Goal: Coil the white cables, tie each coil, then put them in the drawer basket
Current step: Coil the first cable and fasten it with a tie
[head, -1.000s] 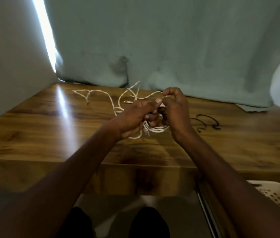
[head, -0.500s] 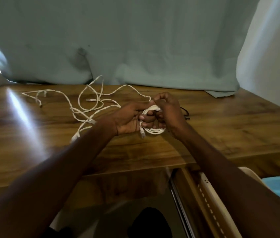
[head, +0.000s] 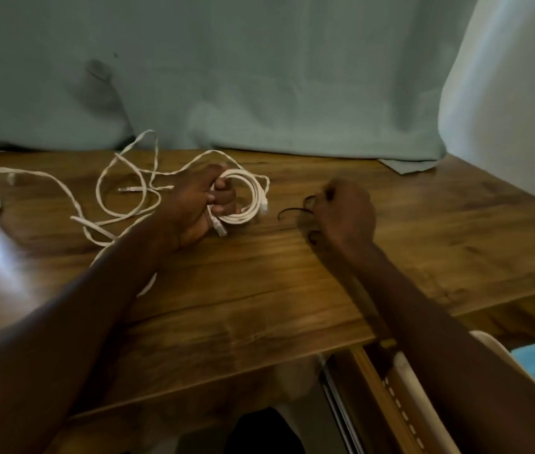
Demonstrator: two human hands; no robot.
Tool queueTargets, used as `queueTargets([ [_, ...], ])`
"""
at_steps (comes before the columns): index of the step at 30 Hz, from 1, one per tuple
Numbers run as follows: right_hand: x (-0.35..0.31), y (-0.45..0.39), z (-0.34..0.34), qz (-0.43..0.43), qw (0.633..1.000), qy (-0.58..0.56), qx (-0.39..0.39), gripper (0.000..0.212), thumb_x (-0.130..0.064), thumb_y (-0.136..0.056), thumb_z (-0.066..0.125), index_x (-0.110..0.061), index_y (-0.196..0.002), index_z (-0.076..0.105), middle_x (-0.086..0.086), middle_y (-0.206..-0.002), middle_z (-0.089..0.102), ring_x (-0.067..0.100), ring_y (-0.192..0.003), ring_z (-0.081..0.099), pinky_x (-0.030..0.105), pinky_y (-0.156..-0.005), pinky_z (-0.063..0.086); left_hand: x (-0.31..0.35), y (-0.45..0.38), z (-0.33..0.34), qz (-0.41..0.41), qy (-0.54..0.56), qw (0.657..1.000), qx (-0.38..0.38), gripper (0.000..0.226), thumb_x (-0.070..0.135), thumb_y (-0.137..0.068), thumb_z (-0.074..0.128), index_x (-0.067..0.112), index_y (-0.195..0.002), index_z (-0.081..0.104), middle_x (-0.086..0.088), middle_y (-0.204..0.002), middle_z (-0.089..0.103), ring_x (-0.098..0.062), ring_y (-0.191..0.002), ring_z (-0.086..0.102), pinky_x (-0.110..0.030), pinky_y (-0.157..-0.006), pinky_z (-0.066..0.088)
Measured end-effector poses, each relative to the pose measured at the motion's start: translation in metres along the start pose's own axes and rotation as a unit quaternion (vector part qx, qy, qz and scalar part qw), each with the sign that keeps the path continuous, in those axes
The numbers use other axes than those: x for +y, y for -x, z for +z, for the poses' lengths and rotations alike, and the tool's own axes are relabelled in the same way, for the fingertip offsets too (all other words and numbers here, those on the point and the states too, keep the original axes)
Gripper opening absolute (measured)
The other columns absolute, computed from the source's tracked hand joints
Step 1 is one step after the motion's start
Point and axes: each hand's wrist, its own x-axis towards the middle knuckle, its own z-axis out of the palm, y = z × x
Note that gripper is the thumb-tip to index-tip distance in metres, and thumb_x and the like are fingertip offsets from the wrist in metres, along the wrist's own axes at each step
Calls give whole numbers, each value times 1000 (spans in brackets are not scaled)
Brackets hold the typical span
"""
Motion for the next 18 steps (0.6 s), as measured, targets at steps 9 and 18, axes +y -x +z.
queueTargets([
  [9, -30, 19, -2, -43, 989, 118, -83, 19, -31, -98, 63, -13, -105, 65, 9, -104, 69, 33, -97, 66, 36, -72, 46, 17, 19, 8, 70, -2, 995, 65, 34, 19, -108, 43, 15, -75, 40, 6, -52, 36, -9, -43, 26, -22, -42, 36],
  [18, -147, 56, -36, 96, 703, -645, -285, 13, -12, -88, 70, -17, -100, 69, -1, -86, 74, 12, -71, 66, 25, -65, 51, 111, 111, -66, 274, 66, 939, 198, 38, 25, -110, 42, 15, -74, 44, 5, -52, 33, -10, -44, 29, -24, -49, 31],
])
